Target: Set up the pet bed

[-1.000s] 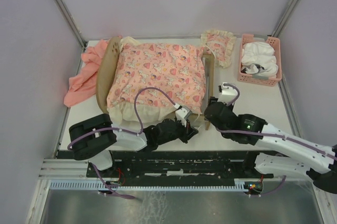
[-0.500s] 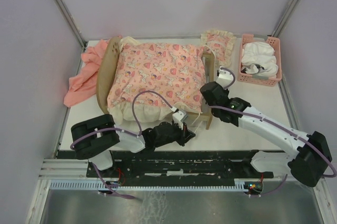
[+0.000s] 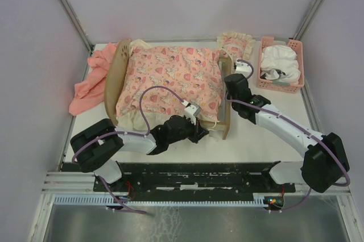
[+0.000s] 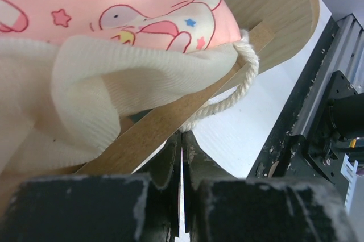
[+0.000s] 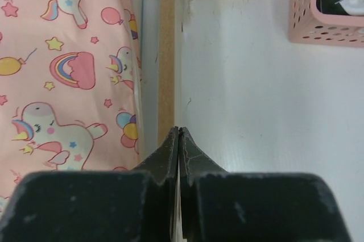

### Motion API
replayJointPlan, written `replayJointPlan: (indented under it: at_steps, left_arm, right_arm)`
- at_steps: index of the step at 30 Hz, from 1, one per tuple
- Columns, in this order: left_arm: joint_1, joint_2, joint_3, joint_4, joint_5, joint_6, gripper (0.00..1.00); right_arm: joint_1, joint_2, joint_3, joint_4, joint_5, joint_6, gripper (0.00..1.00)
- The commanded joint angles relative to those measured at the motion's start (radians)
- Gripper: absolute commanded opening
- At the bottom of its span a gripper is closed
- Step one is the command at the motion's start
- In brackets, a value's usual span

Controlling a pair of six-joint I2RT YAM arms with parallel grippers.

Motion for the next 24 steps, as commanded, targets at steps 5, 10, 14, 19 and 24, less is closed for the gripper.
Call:
replayJointPlan:
  at_steps: [5, 10, 14, 19, 24]
  left_arm:
    - [0.054, 0.019, 0.095, -0.017, 0.057, 0.081, 0.03]
    - [0.076, 0.049, 0.127, -0.029, 0.053, 0.1, 0.03]
    - [0.097, 0.09, 0.155, -0.028, 0.049, 0.107, 0.03]
    - [0.126, 0.125, 0.202, -0.039, 0.089, 0.097, 0.03]
    - [0.126, 0.07, 0.214, -0.111, 0.163, 0.072, 0.03]
  right_arm:
    - [-0.073, 0.09, 0.035, 0.092, -0.131, -0.121, 0.02]
    - [-0.098, 0.198, 0.118, 0.113, -0.19, -0.118, 0.02]
    - [-0.11, 0.273, 0.19, 0.12, -0.232, -0.137, 0.02]
    - [-0.139, 0.32, 0.278, 0.056, -0.245, -0.217, 0.13]
    - [-0.148, 0.195, 0.275, -0.142, -0.244, -0.33, 0.42]
